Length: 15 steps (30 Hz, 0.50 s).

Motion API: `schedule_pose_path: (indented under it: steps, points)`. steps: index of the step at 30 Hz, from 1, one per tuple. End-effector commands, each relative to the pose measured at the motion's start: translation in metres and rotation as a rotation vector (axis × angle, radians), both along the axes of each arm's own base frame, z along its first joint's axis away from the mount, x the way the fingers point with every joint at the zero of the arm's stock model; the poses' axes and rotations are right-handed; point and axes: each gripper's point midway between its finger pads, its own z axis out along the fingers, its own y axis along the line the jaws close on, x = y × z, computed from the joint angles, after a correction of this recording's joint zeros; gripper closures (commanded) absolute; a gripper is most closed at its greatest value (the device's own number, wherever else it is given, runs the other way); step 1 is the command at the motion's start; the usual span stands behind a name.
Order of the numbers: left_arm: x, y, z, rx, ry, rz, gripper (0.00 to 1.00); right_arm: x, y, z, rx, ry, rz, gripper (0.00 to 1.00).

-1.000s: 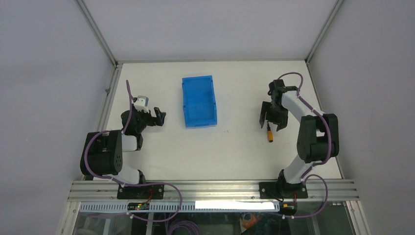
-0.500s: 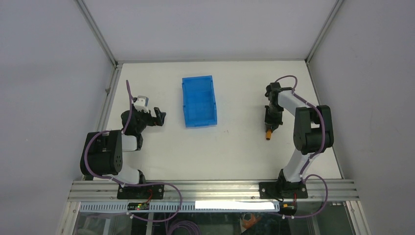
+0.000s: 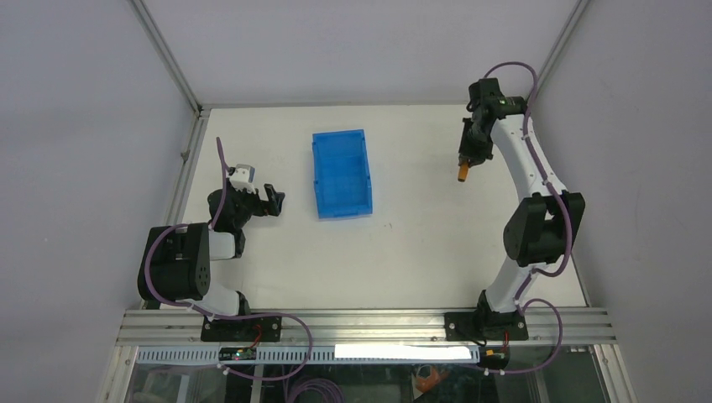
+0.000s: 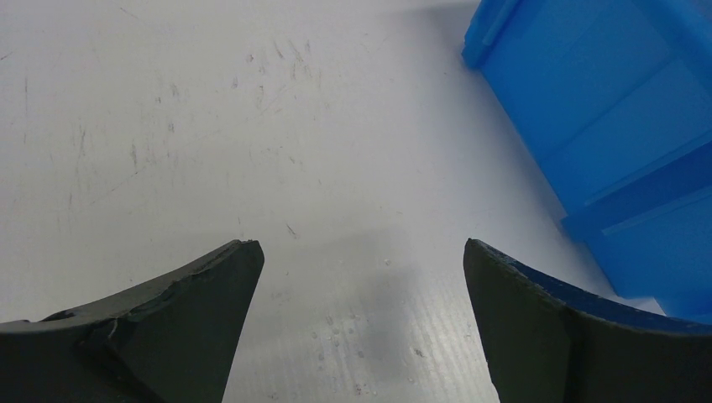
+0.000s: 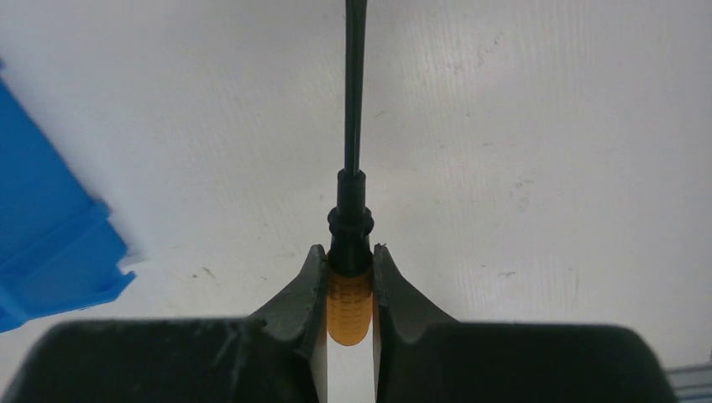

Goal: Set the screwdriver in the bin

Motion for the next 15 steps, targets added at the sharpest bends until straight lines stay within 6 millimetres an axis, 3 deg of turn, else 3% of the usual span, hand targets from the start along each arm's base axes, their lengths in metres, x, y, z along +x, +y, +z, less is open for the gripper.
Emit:
schedule_pose_path:
  steps: [1,7,12,15]
  points:
    - [0.013,-0.002,0.023,0.01,-0.091,-0.003,0.01,0.003,0.058,0.046,0.128,-0.066,0.066,1.0]
    - [0.013,-0.002,0.023,0.01,-0.091,-0.003,0.01,0.021,0.18,0.067,0.216,-0.148,0.259,1.0]
    - [0.013,-0.001,0.023,0.01,-0.092,-0.003,0.01,0.028,0.281,0.073,0.3,-0.226,0.387,1.0]
    - [0.013,-0.001,0.023,0.01,-0.09,-0.002,0.01,0.034,0.314,0.059,0.298,-0.246,0.42,1.0]
